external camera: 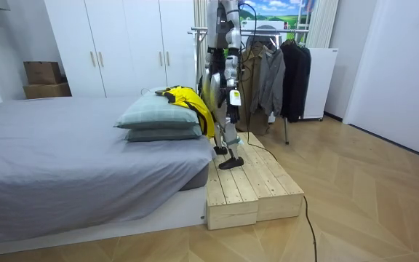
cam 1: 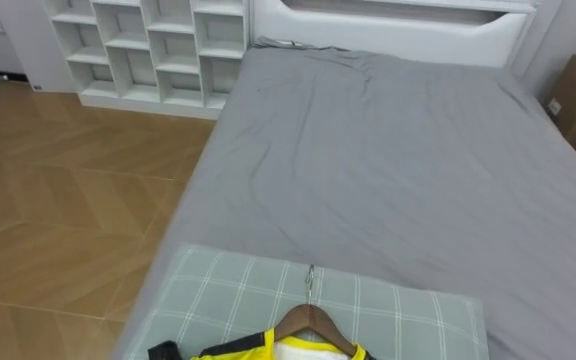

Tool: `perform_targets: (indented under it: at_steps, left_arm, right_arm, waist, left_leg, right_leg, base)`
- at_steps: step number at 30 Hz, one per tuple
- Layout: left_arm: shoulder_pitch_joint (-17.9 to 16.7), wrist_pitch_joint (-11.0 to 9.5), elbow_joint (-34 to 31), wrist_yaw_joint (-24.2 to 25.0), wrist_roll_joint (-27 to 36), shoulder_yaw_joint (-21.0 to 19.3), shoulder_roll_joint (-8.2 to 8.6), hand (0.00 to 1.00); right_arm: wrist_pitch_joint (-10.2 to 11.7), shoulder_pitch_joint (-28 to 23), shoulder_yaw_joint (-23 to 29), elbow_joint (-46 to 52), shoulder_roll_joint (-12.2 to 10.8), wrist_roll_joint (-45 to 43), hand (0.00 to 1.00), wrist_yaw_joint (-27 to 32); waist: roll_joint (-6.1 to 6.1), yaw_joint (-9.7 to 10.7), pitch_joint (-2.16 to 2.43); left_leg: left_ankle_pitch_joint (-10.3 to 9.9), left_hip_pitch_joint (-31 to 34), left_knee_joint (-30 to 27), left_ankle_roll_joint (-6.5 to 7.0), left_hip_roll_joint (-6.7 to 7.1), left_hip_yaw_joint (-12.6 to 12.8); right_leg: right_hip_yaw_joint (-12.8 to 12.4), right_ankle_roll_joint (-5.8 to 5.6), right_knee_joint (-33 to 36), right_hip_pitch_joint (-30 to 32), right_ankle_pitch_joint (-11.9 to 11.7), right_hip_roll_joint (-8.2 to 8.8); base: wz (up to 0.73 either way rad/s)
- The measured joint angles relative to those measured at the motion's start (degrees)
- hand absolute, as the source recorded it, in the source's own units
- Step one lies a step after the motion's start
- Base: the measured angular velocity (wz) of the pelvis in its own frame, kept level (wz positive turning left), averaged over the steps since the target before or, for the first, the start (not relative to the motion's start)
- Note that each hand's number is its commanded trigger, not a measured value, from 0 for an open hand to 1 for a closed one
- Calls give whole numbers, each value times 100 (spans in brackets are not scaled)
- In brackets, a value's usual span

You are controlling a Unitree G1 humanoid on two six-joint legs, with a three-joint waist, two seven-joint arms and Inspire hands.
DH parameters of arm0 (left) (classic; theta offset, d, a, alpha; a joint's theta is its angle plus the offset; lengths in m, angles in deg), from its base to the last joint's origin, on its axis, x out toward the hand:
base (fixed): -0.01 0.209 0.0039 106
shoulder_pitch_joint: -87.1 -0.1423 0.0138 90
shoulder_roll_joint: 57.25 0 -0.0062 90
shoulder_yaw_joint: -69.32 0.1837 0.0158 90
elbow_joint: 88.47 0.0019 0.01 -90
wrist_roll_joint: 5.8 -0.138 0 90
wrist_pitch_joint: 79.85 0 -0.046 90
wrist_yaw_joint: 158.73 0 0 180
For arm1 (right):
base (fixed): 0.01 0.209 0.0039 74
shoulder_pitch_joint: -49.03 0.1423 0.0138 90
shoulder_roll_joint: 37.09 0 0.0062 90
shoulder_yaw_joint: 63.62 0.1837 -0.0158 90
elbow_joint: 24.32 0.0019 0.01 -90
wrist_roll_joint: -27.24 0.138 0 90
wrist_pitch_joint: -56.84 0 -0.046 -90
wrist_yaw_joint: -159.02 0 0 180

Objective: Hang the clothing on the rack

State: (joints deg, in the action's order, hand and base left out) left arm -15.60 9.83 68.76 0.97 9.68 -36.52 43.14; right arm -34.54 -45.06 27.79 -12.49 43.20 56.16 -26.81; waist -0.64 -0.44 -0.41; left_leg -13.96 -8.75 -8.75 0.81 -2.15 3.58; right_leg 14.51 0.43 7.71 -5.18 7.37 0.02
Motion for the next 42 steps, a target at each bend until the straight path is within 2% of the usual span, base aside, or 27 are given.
perform_targets:
  at_steps: [4, 12, 15, 17, 23, 28, 31, 36, 42]
  left_arm:
    - [-62, -162, -310, -611, -28, -215, -18, 0]
    - [-38, -390, -510, -1706, -89, -345, -165, 0]
    - [-30, -406, -909, -2213, -402, -335, -168, 0]
    - [-28, -503, -1129, -2491, -651, -300, -174, 0]
    - [183, -565, -1538, -3155, -2156, 93, -227, 0]
    - [199, -589, -2258, -3468, -3266, 471, -230, 0]
    - [302, -577, -2367, -3569, -3968, 705, -233, 0]
    - [311, -474, -2620, -3572, -4514, 983, -234, 0]
    - [317, -461, -2842, -3576, -4679, 1060, -236, 0]
  right_arm:
    - [4, -12, 0, 0, 25, -12, 0, 96]
    - [7, -17, 43, 7, 59, -175, 0, 227]
    - [8, 15, -4, 7, 63, -256, 0, 353]
    - [7, 26, -5, 15, 66, -317, 0, 378]
    - [6, 85, -12, 46, 85, -505, 0, 380]
    - [0, 163, -15, 42, 84, -635, 0, 379]
    - [0, 173, -22, 41, 84, -670, 0, 380]
    - [0, 172, -43, 45, 84, -667, 0, 379]
    - [7, 190, -130, 57, 84, -646, 0, 376]
  waist:
    - [49, -54, 1]
    - [116, -141, 4]
    - [143, -132, 2]
    - [149, -130, 5]
    - [165, 101, 11]
    - [136, 210, 25]
    - [117, 232, 41]
    - [106, 286, 67]
    - [100, 355, 73]
  left_leg:
    - [-3, 2, 2, -6, -9, -43]
    - [-1, -58, 3, -6, -6, -53]
    - [-2, -69, 46, -6, -6, -60]
    - [-2, -62, 50, -6, -7, -71]
    - [-1, -25, 14, -6, 14, -218]
    - [1, 16, -1, -3, 28, -218]
    - [1, 16, 3, -3, 30, -201]
    - [1, 28, -4, -3, 18, -184]
    - [1, 42, -16, -3, 17, -131]
  right_leg:
    - [11, 10, 1, 2, 8, -11]
    - [0, 11, 8, -41, 6, -11]
    - [0, 10, 14, -46, 6, -10]
    - [4, 10, 27, -43, 6, -11]
    - [70, 9, 28, -65, 6, 4]
    - [10, 9, 20, -22, 7, 11]
    - [-8, 8, 8, -20, 6, 9]
    - [-16, 8, 10, 11, 6, -3]
    - [-27, 8, 8, 35, 6, 2]
  base:
    - [2]
    - [0]
    - [1]
    - [0]
    - [11]
    - [-1]
    - [0]
    - [-1]
    - [-1]
